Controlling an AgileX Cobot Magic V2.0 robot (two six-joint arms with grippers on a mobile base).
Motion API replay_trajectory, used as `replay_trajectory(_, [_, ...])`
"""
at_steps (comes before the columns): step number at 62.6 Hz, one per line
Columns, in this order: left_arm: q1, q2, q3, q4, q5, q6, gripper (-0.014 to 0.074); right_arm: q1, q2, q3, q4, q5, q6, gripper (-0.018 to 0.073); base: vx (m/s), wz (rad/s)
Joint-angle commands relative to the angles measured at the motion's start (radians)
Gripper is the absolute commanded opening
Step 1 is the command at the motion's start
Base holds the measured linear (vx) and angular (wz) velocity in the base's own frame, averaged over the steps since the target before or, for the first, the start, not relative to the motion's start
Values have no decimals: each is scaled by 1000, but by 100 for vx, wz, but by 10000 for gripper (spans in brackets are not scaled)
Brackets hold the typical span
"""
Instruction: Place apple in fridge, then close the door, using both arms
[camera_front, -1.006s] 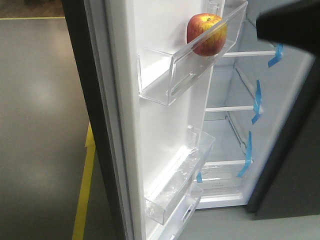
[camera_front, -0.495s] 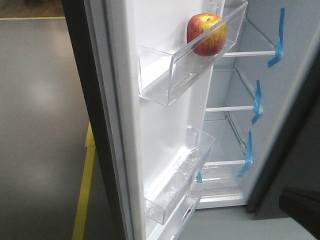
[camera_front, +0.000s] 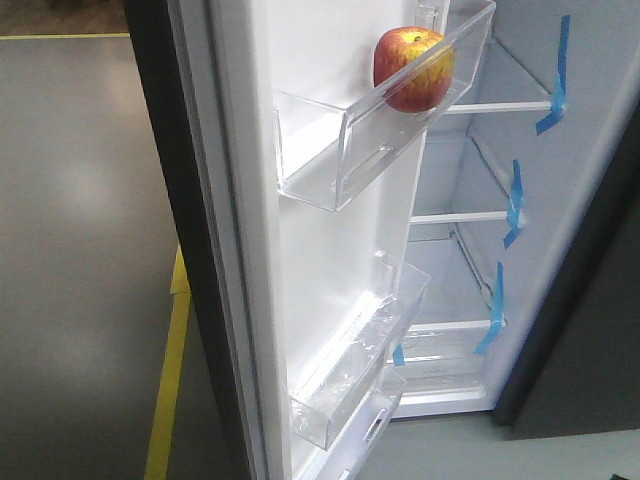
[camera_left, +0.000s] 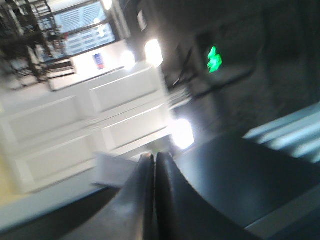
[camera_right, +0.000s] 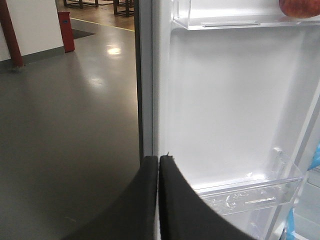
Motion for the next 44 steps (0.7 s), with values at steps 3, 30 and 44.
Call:
replay_trajectory(3, [-2,-13,-106,65,-125,-220,-6,-3,15,-22,40,-68,-2,-6,0,0])
replay_trajectory(30, [-2,315,-711,640,-159,-313,-6,-3,15,-22,47,-82,-5,-6,0,0])
replay_trajectory(44, [-2,692,-980,810,-238,-417,-6,-3,15,-22,47,-79,-5,-6,0,0])
